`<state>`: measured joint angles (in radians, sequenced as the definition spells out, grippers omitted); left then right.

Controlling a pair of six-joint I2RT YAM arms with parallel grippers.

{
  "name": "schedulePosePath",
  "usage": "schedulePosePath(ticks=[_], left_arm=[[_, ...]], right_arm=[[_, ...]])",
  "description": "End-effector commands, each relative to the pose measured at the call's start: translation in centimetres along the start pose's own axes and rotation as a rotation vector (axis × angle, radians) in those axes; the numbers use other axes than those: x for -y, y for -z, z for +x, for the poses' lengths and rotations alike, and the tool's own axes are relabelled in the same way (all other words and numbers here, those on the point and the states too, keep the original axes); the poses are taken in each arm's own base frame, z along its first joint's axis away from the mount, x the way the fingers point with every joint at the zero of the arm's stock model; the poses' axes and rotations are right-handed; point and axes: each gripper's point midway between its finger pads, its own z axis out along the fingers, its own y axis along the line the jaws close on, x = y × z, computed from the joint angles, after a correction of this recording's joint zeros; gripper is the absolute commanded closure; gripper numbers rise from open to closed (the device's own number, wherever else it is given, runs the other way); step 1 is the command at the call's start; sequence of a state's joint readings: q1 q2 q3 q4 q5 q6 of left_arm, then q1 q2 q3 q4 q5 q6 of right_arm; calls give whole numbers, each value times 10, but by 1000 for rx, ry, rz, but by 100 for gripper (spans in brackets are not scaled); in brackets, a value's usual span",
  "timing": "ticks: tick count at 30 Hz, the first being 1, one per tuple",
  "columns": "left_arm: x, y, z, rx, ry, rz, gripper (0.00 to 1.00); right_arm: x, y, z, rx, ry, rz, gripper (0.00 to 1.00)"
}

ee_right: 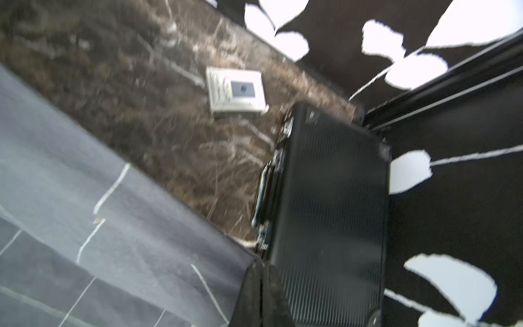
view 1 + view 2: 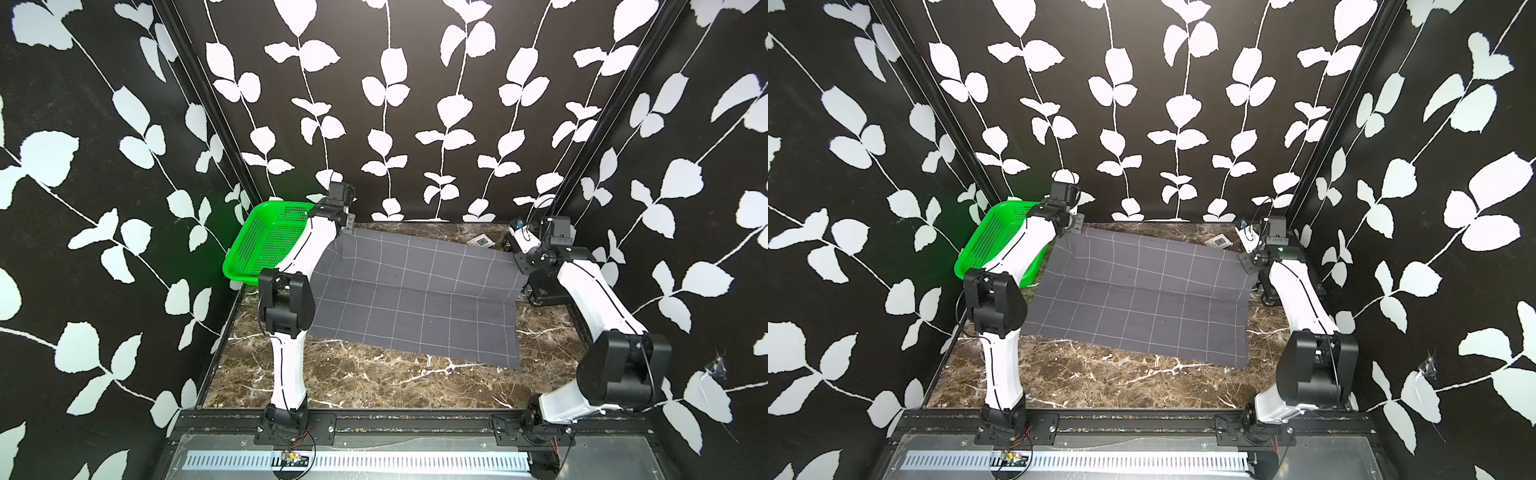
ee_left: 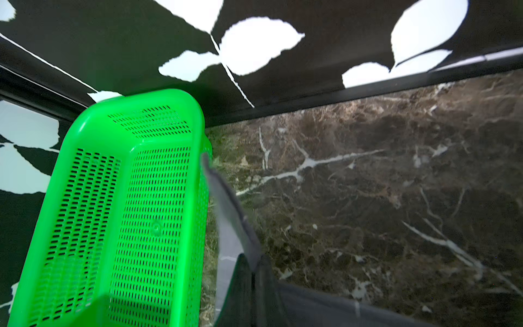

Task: Roll up the pillowcase
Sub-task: Fold the pillowcase.

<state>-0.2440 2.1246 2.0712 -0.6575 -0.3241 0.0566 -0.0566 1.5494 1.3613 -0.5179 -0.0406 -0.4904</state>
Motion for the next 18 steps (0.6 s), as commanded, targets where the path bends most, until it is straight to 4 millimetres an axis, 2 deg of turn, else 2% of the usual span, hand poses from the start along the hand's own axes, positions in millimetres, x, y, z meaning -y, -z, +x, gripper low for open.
schedulePosePath(ticks=[1, 4, 8, 11, 12, 18], left_arm=[[-36, 10, -20, 43, 6, -54, 100], [-33, 12, -21, 34, 4, -33, 100], [-31, 18, -1, -4, 3, -22, 100], [-29, 25, 22, -26, 0, -8, 100], [-28, 27, 32, -42, -4, -7, 100], [-26, 45, 86, -125, -37, 9, 100]], right_arm=[[27, 3, -23, 56, -3, 58, 100], [22, 2, -23, 59, -3, 27, 100], [1, 9, -4, 18, 13, -40, 100], [-16, 19, 18, -19, 23, -80, 100], [-31, 18, 36, -56, 19, -116, 100], [-71, 33, 93, -142, 4, -176, 100]])
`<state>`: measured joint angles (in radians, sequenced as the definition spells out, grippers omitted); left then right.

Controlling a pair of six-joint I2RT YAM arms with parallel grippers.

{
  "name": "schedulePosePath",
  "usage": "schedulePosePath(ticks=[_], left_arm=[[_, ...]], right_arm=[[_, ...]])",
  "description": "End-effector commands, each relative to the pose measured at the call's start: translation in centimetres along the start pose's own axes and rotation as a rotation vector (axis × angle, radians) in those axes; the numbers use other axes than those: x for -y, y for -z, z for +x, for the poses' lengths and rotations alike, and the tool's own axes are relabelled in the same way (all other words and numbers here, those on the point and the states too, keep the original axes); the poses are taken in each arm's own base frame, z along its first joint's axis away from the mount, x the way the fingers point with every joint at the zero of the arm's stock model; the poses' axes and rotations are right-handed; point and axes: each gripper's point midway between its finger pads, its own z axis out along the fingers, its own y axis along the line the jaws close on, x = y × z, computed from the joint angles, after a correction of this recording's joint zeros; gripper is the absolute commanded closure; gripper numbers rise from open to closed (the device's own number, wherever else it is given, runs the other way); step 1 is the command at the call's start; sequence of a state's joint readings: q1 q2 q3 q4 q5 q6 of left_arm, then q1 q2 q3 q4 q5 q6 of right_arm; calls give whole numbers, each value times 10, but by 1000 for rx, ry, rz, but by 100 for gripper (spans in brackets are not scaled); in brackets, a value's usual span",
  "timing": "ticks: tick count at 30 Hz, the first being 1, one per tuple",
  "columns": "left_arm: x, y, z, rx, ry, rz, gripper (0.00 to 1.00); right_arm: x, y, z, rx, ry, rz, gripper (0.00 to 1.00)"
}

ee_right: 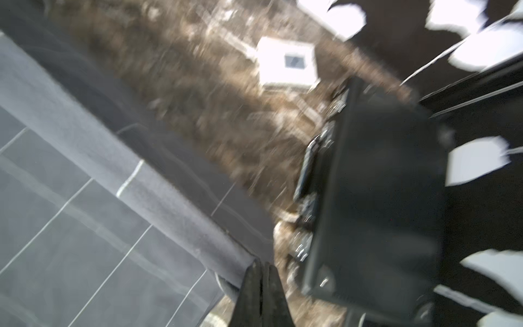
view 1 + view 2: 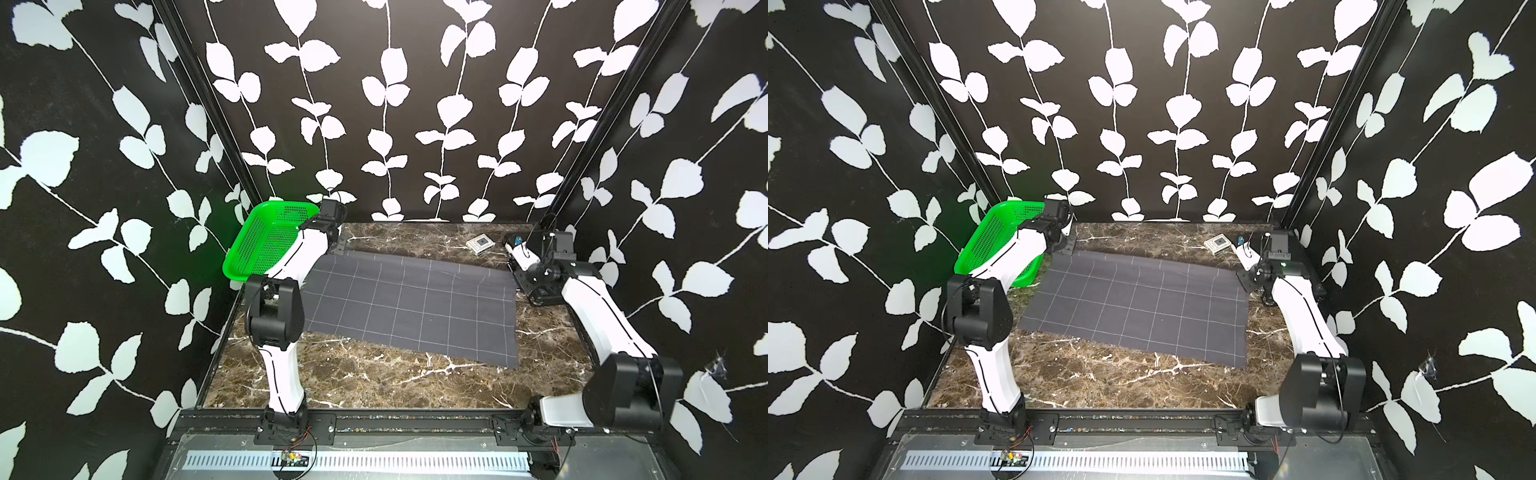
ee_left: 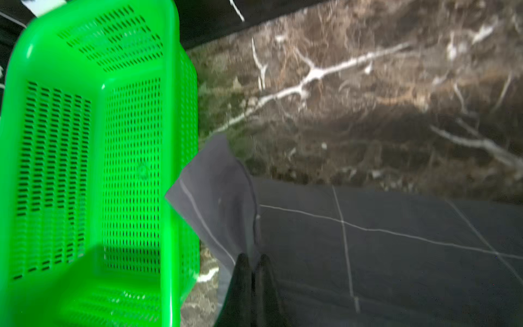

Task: Roll up the pillowcase
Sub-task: Fold the pillowcase.

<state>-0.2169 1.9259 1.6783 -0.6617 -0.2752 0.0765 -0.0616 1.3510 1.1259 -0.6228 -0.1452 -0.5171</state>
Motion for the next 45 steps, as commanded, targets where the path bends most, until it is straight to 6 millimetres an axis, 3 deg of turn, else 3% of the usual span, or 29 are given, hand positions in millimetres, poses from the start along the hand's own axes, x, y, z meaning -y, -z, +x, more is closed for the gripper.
schedulePosePath(ticks=[1, 8, 14, 19, 27, 32, 45], left_arm=[[-23, 36, 6, 52, 20, -41, 100], [-10, 32, 67, -34, 55, -9, 100], [5, 30, 96, -80, 50, 9, 100], [7, 30, 123, -116, 52, -1, 100], [8, 33, 147, -152, 35, -2, 100], [6, 39, 150, -149, 30, -8, 100], [25, 16, 182, -222, 44, 48, 100]], right_arm=[[-20, 0, 42, -92, -8, -25, 100], [-51, -11, 86, -198, 49, -51, 100], [-66, -10, 106, -238, 78, -49, 100], [-72, -4, 110, -248, 96, -50, 100], [-77, 17, 111, -236, 99, -58, 100], [-82, 27, 107, -231, 94, -82, 100], [-105, 3, 141, -363, 198, -107, 100]])
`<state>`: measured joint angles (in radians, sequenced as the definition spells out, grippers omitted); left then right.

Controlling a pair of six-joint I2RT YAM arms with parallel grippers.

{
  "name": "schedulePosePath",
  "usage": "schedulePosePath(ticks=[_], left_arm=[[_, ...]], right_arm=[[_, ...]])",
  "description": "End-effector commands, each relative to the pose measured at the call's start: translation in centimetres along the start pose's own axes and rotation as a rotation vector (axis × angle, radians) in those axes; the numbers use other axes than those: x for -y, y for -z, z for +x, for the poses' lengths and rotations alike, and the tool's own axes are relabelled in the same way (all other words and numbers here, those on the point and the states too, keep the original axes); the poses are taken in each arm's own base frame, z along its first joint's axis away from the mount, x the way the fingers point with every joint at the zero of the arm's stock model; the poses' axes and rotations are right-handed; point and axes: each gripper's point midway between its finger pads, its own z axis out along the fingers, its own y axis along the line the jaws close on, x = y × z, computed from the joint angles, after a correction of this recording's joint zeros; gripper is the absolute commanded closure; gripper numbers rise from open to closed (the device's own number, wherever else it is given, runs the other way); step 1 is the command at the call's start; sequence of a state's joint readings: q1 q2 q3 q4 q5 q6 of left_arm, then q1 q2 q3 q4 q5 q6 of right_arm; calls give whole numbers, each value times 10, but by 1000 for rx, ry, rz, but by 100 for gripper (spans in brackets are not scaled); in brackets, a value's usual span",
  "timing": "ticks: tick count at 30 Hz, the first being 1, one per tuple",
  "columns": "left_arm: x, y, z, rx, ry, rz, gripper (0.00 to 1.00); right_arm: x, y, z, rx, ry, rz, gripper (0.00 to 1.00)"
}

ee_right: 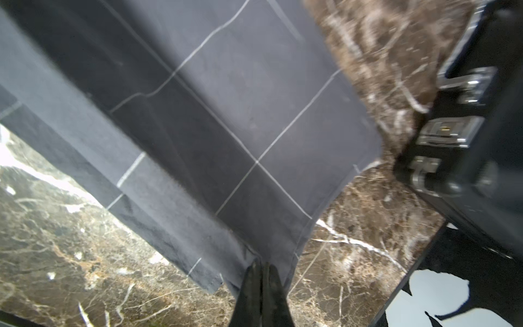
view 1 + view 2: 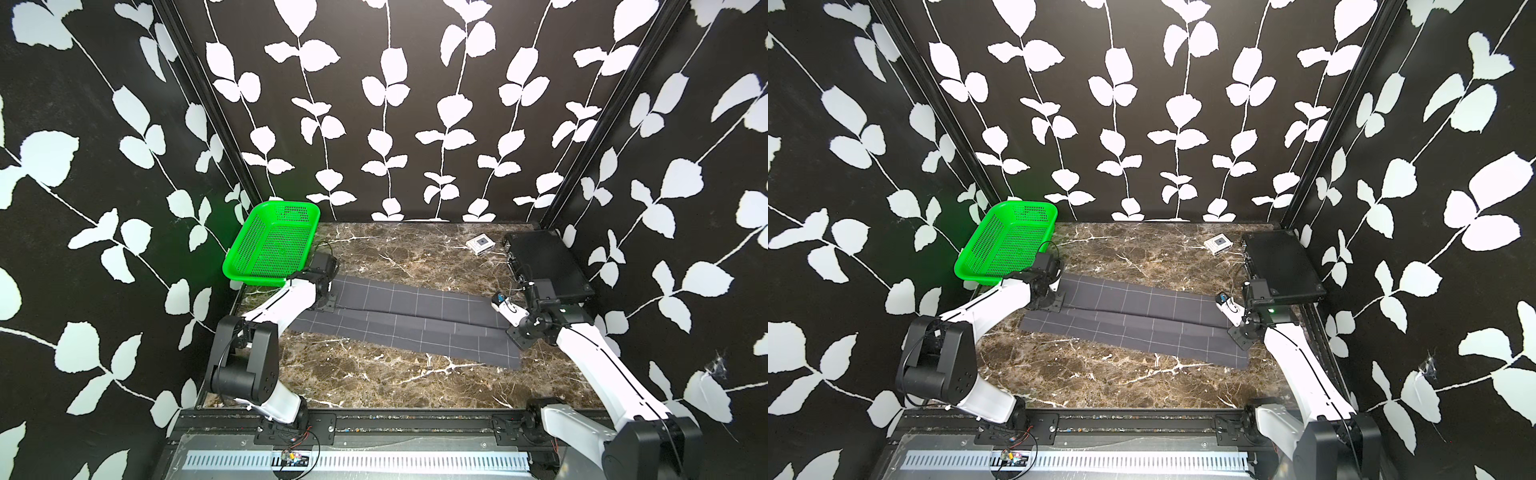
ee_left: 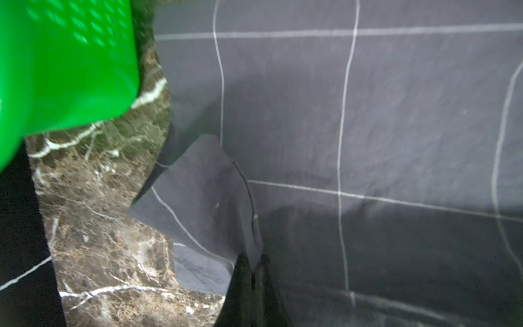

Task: Roll up the pillowcase
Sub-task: Fold the pillowcase.

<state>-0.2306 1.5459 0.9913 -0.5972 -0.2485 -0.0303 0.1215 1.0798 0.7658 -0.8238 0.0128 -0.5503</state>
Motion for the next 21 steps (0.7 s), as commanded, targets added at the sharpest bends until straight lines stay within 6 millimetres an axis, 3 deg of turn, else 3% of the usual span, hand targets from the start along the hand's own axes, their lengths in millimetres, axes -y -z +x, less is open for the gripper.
schedulePosePath(ticks=[1, 8, 12, 21], left_arm=[[3, -4, 3, 1, 13, 10, 100], [6, -14, 19, -39, 11, 13, 100], [7, -18, 26, -60, 3, 14, 93], [6, -16, 33, -75, 0, 7, 80]], right_arm=[[-10, -16, 19, -88, 24, -3, 100], [-22, -27, 23, -124, 55, -19, 100], [-24, -29, 22, -125, 54, -23, 100], [-34, -25, 31, -155, 83, -41, 84]])
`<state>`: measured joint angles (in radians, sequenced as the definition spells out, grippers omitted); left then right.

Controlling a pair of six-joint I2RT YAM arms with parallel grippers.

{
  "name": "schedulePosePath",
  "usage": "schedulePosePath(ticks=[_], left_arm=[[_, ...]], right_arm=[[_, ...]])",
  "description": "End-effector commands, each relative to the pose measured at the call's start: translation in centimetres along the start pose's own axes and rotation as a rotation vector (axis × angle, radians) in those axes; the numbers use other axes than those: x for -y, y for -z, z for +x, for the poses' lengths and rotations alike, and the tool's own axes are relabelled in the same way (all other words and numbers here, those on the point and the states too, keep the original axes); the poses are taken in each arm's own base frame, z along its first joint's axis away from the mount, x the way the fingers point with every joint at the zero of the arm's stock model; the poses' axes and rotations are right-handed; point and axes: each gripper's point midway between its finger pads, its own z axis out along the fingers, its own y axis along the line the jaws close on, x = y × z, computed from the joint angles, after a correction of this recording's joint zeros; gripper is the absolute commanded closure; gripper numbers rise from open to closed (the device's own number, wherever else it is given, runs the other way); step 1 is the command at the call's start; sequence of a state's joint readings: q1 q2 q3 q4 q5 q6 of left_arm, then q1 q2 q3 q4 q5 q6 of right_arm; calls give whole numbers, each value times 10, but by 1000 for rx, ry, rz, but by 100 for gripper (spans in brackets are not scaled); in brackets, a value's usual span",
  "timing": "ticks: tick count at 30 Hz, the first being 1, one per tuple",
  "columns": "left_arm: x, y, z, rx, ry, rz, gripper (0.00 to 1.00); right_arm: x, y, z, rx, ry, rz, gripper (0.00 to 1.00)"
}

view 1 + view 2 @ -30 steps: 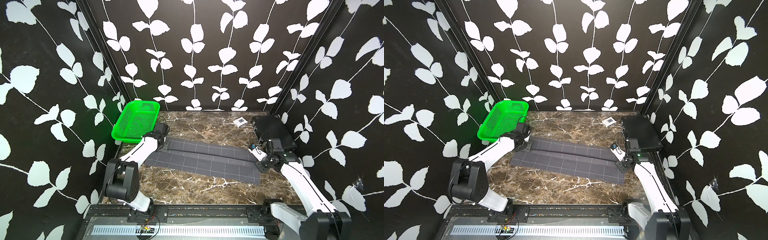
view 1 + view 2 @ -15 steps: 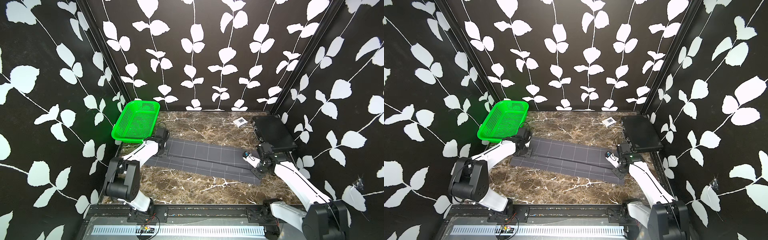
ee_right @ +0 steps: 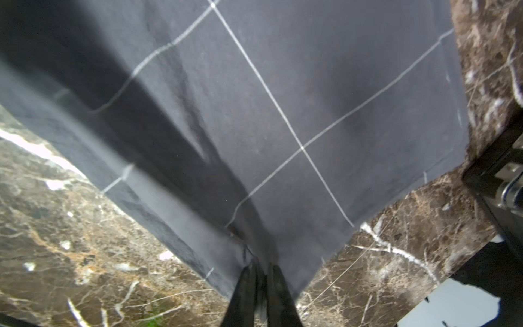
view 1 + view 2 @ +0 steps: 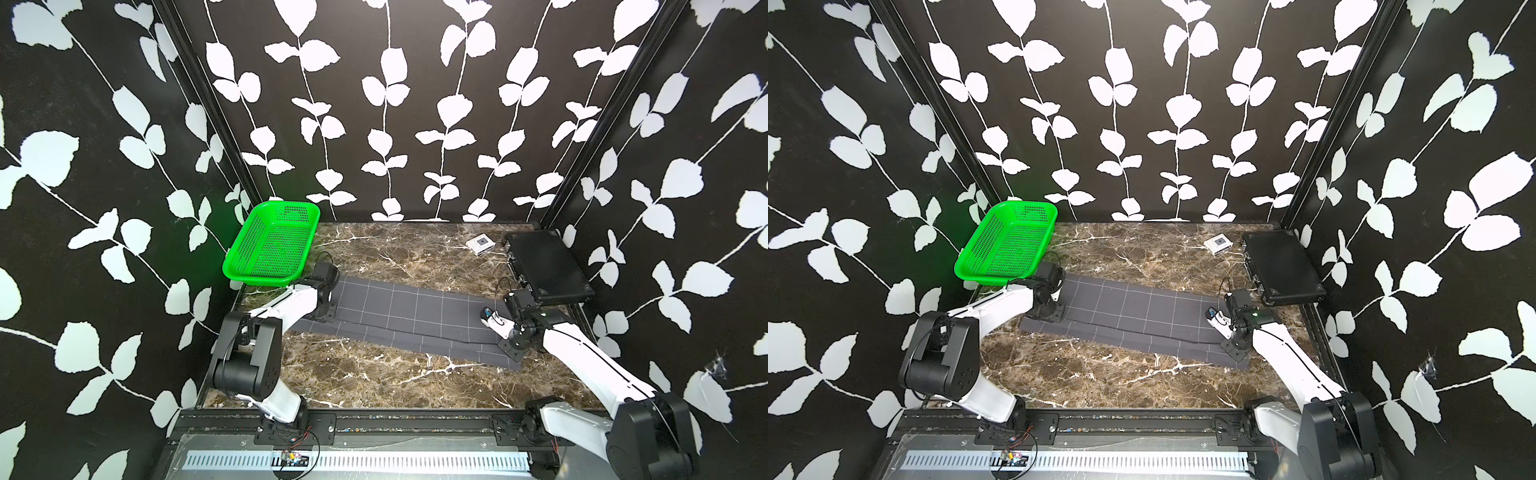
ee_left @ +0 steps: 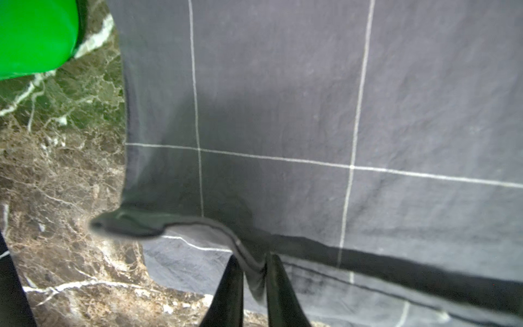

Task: Roll up the pillowcase
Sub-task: Fold the pillowcase.

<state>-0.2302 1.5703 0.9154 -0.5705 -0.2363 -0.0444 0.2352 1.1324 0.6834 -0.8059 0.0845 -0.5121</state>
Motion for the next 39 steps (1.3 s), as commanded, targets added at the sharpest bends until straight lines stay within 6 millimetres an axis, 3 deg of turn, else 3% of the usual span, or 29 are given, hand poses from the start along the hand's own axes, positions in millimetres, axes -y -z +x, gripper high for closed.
schedulePosePath(ticks=[1, 9, 15, 20, 25, 28, 33, 39], left_arm=[[-2, 5, 6, -4, 3, -7, 79], [-5, 10, 10, -18, 3, -16, 67], [-19, 31, 23, -22, 40, -65, 56], [-30, 42, 29, -20, 85, -93, 53], [-47, 55, 26, -1, 167, -121, 50], [-37, 45, 17, 19, 241, -45, 50], [-17, 14, -1, 6, 289, 43, 50], [-10, -8, -12, -9, 267, 57, 51]], right_arm=[[-10, 1, 13, -39, 10, -20, 83], [-13, 6, 23, -94, 86, 2, 73], [-5, 19, 22, -106, 107, 31, 65], [3, 33, 14, -83, 115, 54, 58], [9, 34, 4, -53, 98, 75, 52], [11, 30, -10, -7, 59, 71, 51], [17, 6, -22, 2, 16, 87, 50], [16, -14, -9, -91, 65, 92, 50]])
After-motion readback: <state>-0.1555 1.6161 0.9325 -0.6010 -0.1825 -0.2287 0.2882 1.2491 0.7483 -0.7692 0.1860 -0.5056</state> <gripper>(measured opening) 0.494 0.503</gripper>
